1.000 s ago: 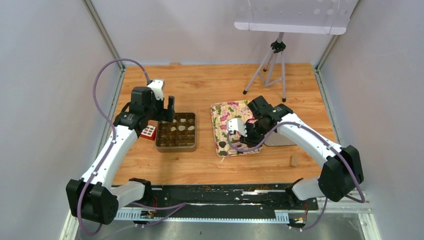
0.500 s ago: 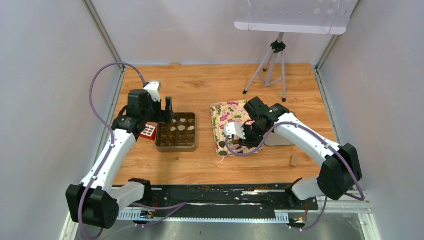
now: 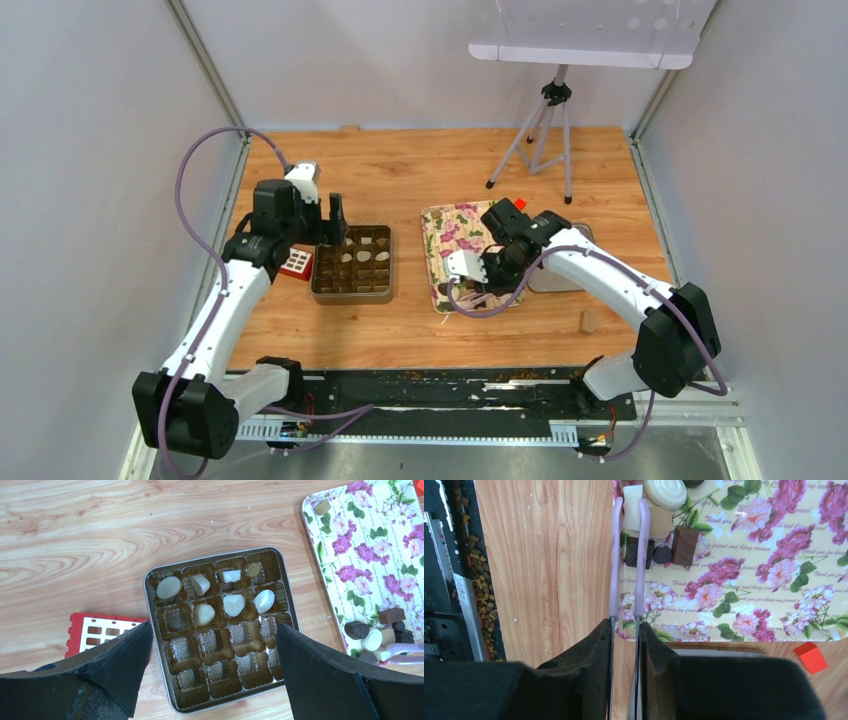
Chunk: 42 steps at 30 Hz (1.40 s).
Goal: Pack the chocolate
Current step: Place the fake chocolate in the packing box.
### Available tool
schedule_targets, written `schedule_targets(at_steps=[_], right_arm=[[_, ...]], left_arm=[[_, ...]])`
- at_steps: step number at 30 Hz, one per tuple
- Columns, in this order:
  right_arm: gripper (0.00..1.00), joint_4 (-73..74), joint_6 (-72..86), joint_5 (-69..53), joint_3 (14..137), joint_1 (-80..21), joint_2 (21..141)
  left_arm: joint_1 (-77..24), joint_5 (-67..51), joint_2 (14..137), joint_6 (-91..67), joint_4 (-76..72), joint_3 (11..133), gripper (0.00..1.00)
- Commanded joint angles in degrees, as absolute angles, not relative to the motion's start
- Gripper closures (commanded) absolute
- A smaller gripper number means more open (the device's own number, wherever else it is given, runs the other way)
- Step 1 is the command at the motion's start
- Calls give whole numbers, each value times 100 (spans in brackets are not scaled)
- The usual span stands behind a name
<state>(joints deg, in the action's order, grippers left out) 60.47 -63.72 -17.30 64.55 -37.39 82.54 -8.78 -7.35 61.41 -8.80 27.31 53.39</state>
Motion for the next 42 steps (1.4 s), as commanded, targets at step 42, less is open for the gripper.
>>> schedule_targets(at_steps=[42], right_arm=[[89,4981,-4174,-2447,13215,-5153,13188]], left_arm=[[1108,-869,5172,-1154,2854,5071,0]])
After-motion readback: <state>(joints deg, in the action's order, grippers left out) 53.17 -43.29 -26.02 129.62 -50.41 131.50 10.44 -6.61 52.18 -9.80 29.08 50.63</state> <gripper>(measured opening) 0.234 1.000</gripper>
